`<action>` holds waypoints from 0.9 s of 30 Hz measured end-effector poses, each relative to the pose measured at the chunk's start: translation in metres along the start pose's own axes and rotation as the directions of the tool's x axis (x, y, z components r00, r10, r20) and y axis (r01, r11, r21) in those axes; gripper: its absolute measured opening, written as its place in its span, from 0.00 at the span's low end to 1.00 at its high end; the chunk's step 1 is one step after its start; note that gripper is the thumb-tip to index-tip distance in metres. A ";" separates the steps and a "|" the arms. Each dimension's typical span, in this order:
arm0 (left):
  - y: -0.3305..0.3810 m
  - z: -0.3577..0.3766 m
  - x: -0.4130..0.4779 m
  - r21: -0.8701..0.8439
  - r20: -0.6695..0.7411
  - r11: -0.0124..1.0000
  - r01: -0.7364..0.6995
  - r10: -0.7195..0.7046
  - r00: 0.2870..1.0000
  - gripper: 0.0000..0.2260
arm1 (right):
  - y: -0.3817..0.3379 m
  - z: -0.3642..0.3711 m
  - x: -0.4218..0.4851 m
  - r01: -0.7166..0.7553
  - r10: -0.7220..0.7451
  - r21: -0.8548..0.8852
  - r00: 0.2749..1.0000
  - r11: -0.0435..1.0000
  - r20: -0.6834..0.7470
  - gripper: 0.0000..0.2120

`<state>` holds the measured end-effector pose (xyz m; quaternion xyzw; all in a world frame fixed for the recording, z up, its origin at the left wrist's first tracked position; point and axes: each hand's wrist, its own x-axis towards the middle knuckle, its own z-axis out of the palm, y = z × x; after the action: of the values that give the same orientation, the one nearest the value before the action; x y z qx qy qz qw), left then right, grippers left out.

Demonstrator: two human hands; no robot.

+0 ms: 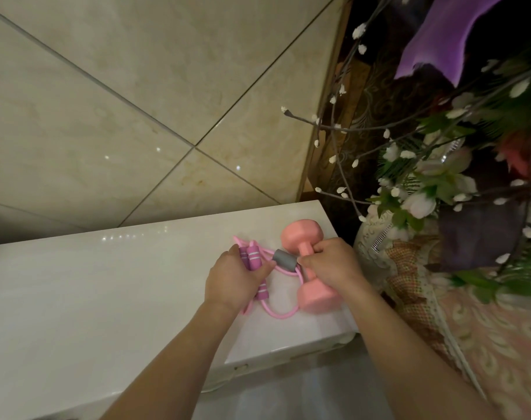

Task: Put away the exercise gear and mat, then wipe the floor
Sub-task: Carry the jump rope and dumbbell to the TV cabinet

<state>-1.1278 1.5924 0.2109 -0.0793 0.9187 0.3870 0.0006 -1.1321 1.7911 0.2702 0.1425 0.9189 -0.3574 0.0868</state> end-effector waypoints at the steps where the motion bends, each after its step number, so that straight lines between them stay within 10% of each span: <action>1: -0.001 -0.001 0.000 -0.009 0.009 1.000 0.007 -0.007 1.000 0.24 | 0.000 0.000 -0.001 0.001 -0.001 -0.006 1.000 1.000 -0.003 0.09; 27: 0.013 -0.031 -0.014 0.189 0.000 0.982 -0.020 0.021 1.000 0.34 | -0.005 -0.012 -0.026 0.022 -0.024 0.076 0.999 0.997 0.029 0.20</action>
<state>-1.1139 1.5811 0.2429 -0.0699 0.9520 0.2979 0.0034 -1.1095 1.7902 0.2887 0.1296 0.9050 -0.3949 0.0911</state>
